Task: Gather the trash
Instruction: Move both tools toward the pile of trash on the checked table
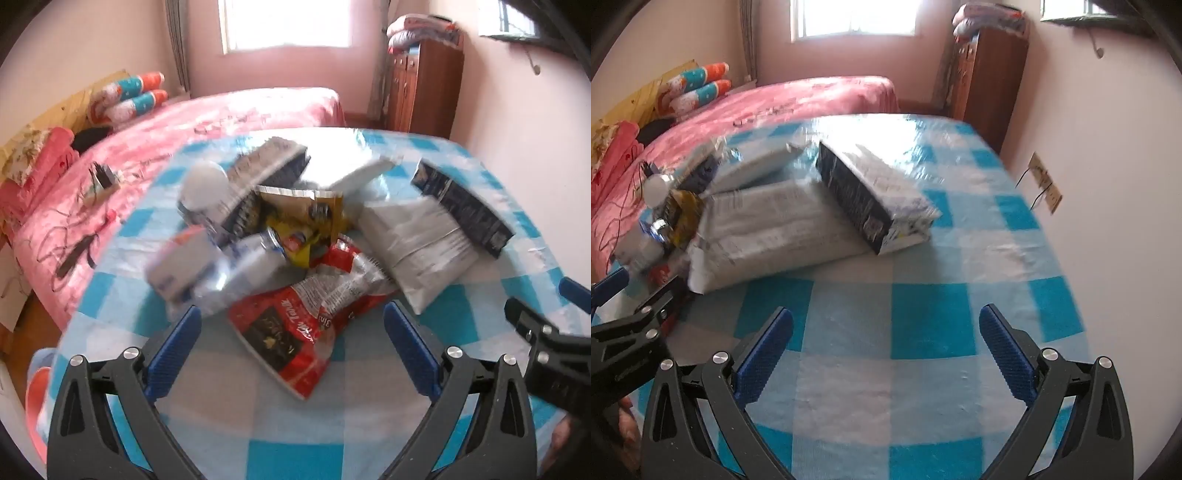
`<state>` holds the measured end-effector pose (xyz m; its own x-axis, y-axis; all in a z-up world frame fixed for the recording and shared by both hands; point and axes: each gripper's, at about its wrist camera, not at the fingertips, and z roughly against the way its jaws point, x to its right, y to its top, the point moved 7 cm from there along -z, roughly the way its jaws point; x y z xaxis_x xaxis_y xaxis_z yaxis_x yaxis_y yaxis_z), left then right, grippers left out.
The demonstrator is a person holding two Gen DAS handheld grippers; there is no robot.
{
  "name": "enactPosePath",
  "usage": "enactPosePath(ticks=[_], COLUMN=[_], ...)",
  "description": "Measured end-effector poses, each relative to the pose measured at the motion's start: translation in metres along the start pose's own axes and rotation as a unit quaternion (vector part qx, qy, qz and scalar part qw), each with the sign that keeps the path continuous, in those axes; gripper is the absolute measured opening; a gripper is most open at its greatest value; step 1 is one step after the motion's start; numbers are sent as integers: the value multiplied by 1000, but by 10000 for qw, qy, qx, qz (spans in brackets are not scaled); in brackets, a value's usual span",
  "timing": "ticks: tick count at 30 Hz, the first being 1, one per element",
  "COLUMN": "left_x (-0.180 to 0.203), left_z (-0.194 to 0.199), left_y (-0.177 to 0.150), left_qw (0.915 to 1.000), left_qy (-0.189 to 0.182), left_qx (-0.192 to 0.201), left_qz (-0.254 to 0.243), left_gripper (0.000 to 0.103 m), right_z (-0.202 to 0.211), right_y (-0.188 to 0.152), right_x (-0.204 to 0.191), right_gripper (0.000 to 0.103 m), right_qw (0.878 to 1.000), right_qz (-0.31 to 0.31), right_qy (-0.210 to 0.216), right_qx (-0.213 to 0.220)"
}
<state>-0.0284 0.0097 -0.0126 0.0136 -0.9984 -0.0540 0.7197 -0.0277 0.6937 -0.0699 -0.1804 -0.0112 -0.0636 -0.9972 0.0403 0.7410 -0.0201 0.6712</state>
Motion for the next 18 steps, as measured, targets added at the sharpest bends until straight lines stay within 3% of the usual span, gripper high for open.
enactPosePath(ticks=[8,18], left_x=[-15,-28], left_z=[51,91], left_y=[14,22], left_qw=[9986,9950], left_qy=[-67,-82], left_qx=[502,983], left_qz=[125,167], left_gripper=[99,99], right_z=[52,100], right_y=[27,37], right_x=[12,5], right_gripper=[99,99], right_qw=[9973,9909], right_qz=[-53,42], right_qy=[-59,-144], right_qx=[730,1336])
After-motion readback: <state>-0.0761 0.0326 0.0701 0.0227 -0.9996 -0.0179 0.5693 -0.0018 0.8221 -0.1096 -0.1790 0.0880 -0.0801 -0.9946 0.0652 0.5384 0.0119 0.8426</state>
